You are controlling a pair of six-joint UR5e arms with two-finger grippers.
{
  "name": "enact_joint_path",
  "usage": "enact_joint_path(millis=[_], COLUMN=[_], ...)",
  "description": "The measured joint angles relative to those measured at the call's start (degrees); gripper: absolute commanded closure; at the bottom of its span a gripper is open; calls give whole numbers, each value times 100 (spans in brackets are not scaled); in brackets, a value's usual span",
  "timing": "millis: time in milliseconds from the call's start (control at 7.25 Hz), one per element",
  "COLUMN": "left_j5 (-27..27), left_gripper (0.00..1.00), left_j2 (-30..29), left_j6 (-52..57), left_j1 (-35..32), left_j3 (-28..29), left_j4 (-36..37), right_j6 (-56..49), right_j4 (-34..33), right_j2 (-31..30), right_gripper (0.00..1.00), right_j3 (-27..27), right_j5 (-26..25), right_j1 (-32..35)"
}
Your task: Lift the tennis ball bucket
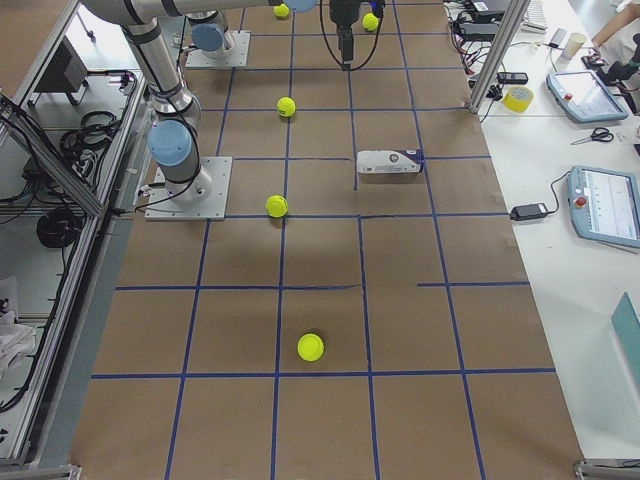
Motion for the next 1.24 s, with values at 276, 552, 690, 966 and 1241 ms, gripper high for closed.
enact_joint_path(millis=[276,552,690,966,1241], left_j5=[5,17,29,43,46], left_gripper=[0,0,0,0,0], left_j2=[6,8,9,9,9], left_j6=[-4,-5,-2,0,-2], left_j1=[0,6,7,9,9], left_j3=[2,3,3,3,3], left_j4=[-4,-7,-7,-7,-7], right_j6=[-2,28,56,30,-94], right_j4=[-8,-78,-117,-131,-380], right_j2=[13,64,123,271,675], right_gripper=[0,0,0,0,0], right_j3=[0,0,-4,2,1], right_j5=[2,13,-8,-46,15], right_j1=[-5,-4,-28,-219,-603])
